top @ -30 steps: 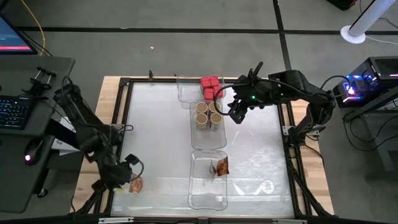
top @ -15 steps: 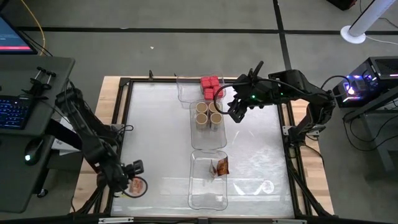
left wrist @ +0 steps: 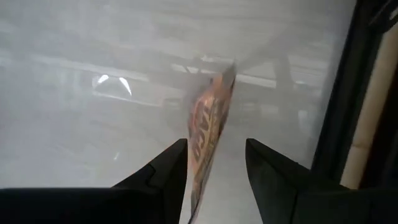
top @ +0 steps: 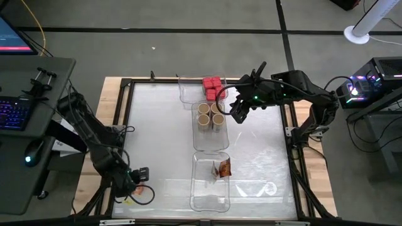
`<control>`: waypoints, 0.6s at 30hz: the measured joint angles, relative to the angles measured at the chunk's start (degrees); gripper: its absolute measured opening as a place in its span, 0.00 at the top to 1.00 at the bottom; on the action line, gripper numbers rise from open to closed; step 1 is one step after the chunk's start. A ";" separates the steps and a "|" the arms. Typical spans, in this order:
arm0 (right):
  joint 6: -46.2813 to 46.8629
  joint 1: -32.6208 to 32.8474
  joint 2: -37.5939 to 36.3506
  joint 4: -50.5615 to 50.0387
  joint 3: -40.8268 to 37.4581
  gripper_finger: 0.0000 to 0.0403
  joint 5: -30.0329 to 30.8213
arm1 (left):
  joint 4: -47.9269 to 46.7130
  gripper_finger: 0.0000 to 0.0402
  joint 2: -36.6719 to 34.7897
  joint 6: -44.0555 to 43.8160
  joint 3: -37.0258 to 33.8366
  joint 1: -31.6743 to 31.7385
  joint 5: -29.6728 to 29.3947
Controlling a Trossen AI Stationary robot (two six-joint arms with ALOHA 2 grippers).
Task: Sort spices by type
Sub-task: Put the orange seasoning pack into the bottom transparent bin
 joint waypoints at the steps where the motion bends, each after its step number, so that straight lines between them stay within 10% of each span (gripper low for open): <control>1: 0.00 0.00 0.00 0.00 0.00 0.53 0.00 | 0.39 0.63 0.43 0.00 -0.72 0.30 0.06; 18: -0.01 0.00 0.00 -0.02 0.00 0.53 0.02 | 8.41 0.63 1.70 -2.64 -7.04 2.28 0.60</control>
